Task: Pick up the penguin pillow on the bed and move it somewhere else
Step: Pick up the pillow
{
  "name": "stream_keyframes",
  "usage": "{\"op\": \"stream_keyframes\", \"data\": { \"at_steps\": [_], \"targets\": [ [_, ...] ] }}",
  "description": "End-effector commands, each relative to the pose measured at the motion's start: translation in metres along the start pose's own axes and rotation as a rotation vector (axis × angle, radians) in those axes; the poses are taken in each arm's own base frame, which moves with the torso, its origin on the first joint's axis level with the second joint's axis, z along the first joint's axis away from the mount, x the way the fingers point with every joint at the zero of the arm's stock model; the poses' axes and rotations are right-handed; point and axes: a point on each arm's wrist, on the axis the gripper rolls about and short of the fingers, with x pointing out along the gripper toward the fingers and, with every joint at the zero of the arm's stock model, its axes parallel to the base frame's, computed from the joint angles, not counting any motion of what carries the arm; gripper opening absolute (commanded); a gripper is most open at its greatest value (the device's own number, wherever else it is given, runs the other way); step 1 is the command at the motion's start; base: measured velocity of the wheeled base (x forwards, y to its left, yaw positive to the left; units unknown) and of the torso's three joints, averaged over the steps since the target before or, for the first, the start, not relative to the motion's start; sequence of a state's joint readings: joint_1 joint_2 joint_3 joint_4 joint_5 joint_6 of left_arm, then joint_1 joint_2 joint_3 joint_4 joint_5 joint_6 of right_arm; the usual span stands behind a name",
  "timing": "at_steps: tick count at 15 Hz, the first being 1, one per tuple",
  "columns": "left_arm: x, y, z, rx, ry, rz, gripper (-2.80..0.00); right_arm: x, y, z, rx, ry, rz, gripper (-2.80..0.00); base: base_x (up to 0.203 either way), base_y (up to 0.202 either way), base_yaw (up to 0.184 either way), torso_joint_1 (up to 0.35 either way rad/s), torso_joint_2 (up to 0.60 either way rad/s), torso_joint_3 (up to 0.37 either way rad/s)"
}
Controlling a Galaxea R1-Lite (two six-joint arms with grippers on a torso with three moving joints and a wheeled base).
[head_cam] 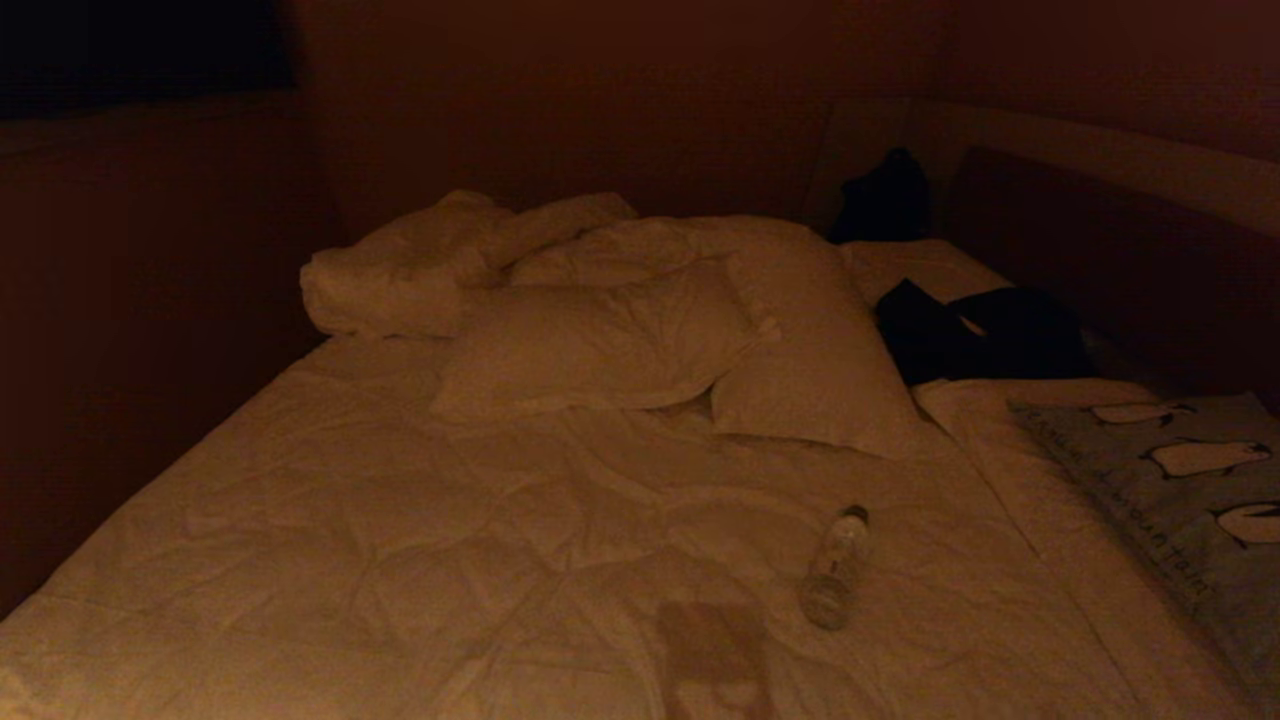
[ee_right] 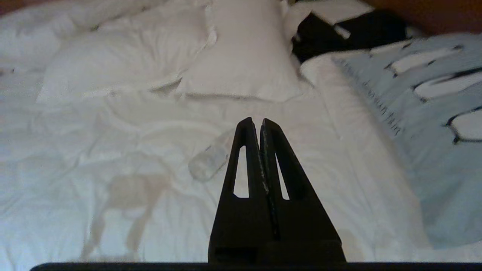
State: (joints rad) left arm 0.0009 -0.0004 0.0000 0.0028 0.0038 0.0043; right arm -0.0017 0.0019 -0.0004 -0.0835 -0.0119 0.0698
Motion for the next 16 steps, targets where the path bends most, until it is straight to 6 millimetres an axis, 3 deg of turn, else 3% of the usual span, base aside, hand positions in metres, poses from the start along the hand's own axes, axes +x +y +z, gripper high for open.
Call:
{"op": "stream_keyframes", "data": {
  "at_steps": [1, 16],
  "targets": [
    [0.0, 0.0, 0.0, 0.0, 0.0, 0.001, -2.8, 0.0, -0.0001, -0.0027, 0.002, 0.026, 0.003, -2.8, 0.0, 0.0, 0.0, 0.0, 0.0, 0.0],
    [0.0, 0.0, 0.0, 0.0, 0.001, 0.001, -2.8, -0.0001, -0.0002, -0.0046, -0.051, 0.044, 0.002, -2.8, 0.0, 0.0, 0.0, 0.0, 0.0, 0.0]
  ]
}}
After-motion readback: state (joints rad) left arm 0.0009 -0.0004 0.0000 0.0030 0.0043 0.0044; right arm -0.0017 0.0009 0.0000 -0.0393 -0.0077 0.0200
